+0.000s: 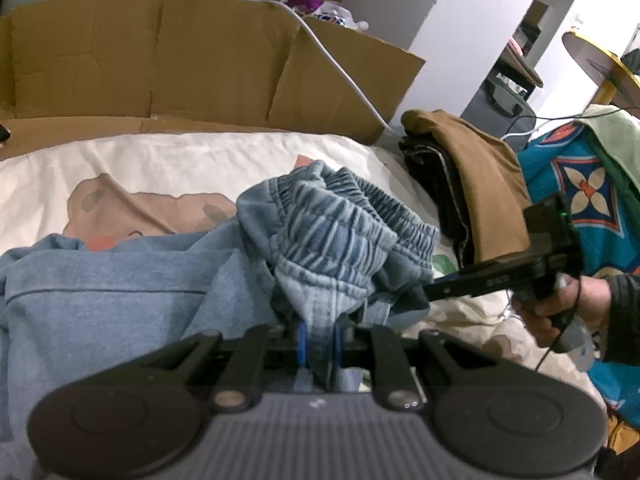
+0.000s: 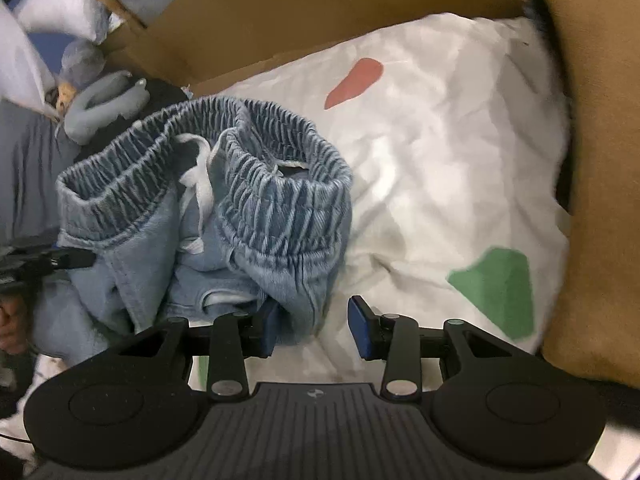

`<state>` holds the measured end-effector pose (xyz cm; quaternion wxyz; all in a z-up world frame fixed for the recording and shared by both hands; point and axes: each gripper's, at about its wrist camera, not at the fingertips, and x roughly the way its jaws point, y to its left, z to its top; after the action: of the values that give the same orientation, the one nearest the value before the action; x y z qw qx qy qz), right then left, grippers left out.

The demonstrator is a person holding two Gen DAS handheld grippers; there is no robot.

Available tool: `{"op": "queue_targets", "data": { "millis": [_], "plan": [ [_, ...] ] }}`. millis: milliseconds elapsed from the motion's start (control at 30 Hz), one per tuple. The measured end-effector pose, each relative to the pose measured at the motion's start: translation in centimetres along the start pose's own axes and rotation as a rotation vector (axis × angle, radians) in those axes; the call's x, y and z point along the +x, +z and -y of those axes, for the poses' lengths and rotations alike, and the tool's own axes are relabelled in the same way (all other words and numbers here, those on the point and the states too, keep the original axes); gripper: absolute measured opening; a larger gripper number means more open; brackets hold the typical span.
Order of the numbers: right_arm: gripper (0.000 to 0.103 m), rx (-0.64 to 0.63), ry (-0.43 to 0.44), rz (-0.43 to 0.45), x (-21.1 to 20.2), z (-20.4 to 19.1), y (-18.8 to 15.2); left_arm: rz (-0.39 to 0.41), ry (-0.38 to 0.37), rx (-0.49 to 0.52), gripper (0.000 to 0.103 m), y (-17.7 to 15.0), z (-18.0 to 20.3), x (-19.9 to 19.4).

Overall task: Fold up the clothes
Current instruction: 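Lift the jeans by the cuffs with both grippers and carry toward the grey pillow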

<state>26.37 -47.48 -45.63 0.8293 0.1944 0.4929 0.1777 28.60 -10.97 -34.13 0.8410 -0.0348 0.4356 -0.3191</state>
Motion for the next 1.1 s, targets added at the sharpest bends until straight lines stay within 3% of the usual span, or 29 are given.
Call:
{"op": "queue_targets", "data": {
  "millis": [367, 467, 567, 667, 867, 1100],
  "plan": [
    [0.043, -0.049, -0.052, 0.013, 2.7, -1.5, 0.1, -0.002, 0.028, 0.015, 0.013, -0.1, 0.9, -0.8],
    [0.024, -0.057, -0.079, 0.007, 2.4, -2.2, -0.1, -0.01, 0.036, -0.002, 0.013, 0.1, 0.9, -1.1],
    [0.016, -0.065, -0.101, 0.007, 1.6, -3.1, 0.0, -0.017, 0.055, 0.025, 0.013, 0.6, 1.6, -1.7],
    [0.014, -0.075, -0.118, 0.037, -0.2, -4.2, 0.3, -0.024, 0.072, 0.043, 0.013, 1.2, 2.2, -2.6],
    [0.013, -0.064, -0.125, 0.132, -5.0, -7.8, 0.9, -0.013, 0.104, -0.056, 0.013, 3.1, 2.5, -6.7],
    [0.013, -0.105, -0.121, 0.22, -12.7, -13.5, 3.6, 0.001, 0.144, -0.011, 0.013, 5.4, 5.8, -12.9]
  ]
}}
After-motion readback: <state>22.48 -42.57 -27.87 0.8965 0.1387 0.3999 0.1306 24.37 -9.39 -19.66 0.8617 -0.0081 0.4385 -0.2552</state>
